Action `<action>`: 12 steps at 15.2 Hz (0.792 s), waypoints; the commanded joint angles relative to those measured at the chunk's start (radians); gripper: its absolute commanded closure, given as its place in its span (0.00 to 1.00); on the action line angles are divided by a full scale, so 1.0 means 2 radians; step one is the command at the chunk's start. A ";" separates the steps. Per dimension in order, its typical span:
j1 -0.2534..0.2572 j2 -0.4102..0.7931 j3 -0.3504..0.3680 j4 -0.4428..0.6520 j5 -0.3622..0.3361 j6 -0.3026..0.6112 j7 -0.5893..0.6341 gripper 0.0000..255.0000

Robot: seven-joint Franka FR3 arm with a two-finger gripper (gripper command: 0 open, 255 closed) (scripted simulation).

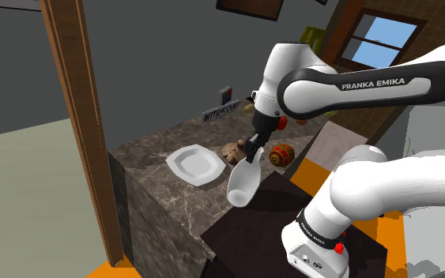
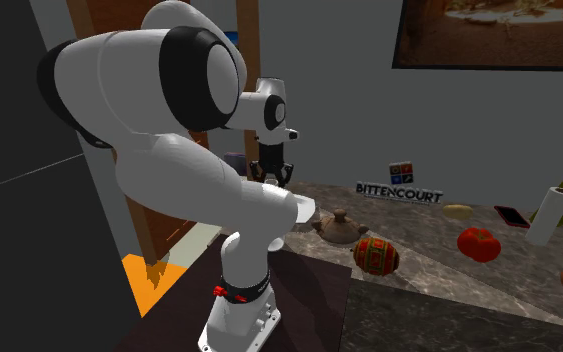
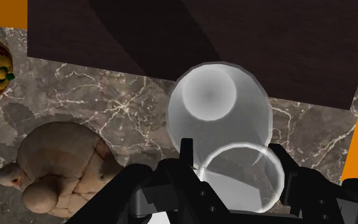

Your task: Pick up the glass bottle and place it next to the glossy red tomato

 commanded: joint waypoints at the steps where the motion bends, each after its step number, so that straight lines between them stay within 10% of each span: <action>1: 0.000 -0.003 0.000 0.005 -0.001 -0.008 0.000 1.00; 12: -0.003 -0.025 -0.007 0.069 -0.007 -0.094 0.000 1.00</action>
